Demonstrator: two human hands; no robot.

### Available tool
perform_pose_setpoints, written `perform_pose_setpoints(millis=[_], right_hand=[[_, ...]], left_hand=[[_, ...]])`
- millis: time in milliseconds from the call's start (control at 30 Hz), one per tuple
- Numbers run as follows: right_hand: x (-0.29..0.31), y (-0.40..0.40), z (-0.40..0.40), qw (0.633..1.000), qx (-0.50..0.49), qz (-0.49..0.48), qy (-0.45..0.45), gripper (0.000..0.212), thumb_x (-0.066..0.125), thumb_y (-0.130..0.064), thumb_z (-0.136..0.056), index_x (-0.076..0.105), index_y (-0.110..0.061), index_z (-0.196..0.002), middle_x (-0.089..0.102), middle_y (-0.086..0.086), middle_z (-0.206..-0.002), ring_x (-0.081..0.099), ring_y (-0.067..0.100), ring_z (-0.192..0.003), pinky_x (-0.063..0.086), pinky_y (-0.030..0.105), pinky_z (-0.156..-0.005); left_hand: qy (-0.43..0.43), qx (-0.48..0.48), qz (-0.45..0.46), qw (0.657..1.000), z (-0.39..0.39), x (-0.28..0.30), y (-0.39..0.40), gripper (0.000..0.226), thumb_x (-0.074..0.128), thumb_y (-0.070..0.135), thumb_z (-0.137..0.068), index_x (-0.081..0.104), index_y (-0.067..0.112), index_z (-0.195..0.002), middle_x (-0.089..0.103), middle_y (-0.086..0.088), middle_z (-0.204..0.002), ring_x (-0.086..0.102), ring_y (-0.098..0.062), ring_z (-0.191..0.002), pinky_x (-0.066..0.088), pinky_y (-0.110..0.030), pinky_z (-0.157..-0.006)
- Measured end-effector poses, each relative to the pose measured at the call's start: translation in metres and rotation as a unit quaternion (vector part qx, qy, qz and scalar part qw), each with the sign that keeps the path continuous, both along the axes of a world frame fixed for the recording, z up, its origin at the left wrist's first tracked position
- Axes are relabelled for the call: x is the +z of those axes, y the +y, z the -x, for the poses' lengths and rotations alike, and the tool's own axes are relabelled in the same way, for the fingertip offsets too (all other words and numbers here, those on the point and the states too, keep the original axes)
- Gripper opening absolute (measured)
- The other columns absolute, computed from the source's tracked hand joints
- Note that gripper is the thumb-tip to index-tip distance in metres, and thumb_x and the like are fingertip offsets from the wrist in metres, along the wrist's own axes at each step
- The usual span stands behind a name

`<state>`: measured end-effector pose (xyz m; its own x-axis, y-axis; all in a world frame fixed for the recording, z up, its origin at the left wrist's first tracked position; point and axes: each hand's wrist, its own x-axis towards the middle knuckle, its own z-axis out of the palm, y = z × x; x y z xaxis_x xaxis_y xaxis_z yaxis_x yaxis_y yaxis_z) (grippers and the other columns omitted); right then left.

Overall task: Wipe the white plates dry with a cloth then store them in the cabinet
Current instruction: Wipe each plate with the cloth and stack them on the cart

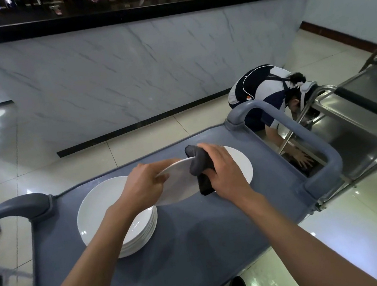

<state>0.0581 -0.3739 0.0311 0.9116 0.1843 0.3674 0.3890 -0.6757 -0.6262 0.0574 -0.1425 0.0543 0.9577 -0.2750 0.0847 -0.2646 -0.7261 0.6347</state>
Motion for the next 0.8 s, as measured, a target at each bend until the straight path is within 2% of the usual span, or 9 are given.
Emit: perform_pose_setpoints(millis=[67,200,333,467,600,700,800], right_hand=[[-0.005,0.001,0.004,1.000,-0.021,-0.005,-0.011,0.055,0.059,-0.002,-0.079,0.053,-0.017,-0.132,0.058,-0.002,-0.129,0.050,0.019,-0.118,0.039,0.032,-0.103],[-0.011,0.005,0.010,0.997,-0.062,-0.015,-0.049,0.048,0.058,0.002,-0.072,0.057,-0.015,-0.117,0.059,-0.002,-0.112,0.052,0.024,-0.103,0.044,0.041,-0.090],[-0.018,0.004,0.014,0.994,-0.074,-0.013,-0.076,0.044,0.060,0.008,-0.072,0.055,-0.014,-0.111,0.058,0.000,-0.107,0.050,0.025,-0.096,0.045,0.045,-0.084],[-0.023,0.005,0.024,0.989,-0.092,-0.009,-0.113,0.032,0.048,-0.006,-0.080,0.054,-0.013,-0.111,0.058,0.003,-0.105,0.049,0.026,-0.095,0.045,0.042,-0.083],[-0.030,0.002,0.029,0.986,-0.111,-0.017,-0.120,0.034,0.045,-0.009,-0.082,0.050,-0.016,-0.115,0.060,0.006,-0.107,0.050,0.027,-0.097,0.046,0.043,-0.084],[-0.037,-0.001,0.031,0.984,-0.129,-0.026,-0.122,0.038,0.052,-0.001,-0.082,0.050,-0.017,-0.117,0.060,0.006,-0.109,0.051,0.028,-0.099,0.047,0.045,-0.086],[-0.041,-0.001,0.032,0.982,-0.143,-0.033,-0.121,0.040,0.052,-0.001,-0.083,0.049,-0.017,-0.119,0.060,0.006,-0.111,0.051,0.028,-0.101,0.047,0.046,-0.089]], left_hand=[[-0.007,-0.005,-0.004,1.000,0.002,-0.003,-0.003,0.063,0.055,0.009,-0.095,0.053,0.065,-0.126,0.071,0.010,-0.098,0.063,-0.024,-0.087,0.057,-0.042,-0.077],[-0.025,-0.016,-0.009,1.000,0.002,-0.009,-0.008,0.064,0.054,0.010,-0.096,0.051,0.066,-0.126,0.072,0.010,-0.098,0.063,-0.023,-0.082,0.057,-0.042,-0.074],[-0.023,-0.009,0.018,1.000,0.004,-0.021,-0.013,0.060,0.055,0.011,-0.097,0.057,0.065,-0.123,0.074,0.016,-0.106,0.067,-0.020,-0.088,0.057,-0.040,-0.076],[-0.003,0.045,0.106,0.993,0.012,-0.033,-0.016,0.038,0.064,0.013,-0.096,0.073,0.044,-0.117,0.073,0.021,-0.112,0.069,-0.008,-0.103,0.057,-0.037,-0.088],[-0.002,0.089,0.163,0.983,0.027,-0.039,-0.014,0.030,0.064,0.011,-0.096,0.077,0.030,-0.115,0.074,0.019,-0.110,0.068,-0.001,-0.103,0.055,-0.029,-0.095],[0.015,0.141,0.229,0.963,0.042,-0.052,-0.005,0.026,0.064,0.015,-0.097,0.078,0.030,-0.112,0.075,0.021,-0.106,0.068,0.000,-0.104,0.054,-0.025,-0.091],[0.040,0.254,0.299,0.919,0.049,-0.066,-0.002,0.019,0.064,0.017,-0.096,0.080,0.027,-0.098,0.077,0.013,-0.097,0.071,-0.009,-0.098,0.059,-0.037,-0.086]])
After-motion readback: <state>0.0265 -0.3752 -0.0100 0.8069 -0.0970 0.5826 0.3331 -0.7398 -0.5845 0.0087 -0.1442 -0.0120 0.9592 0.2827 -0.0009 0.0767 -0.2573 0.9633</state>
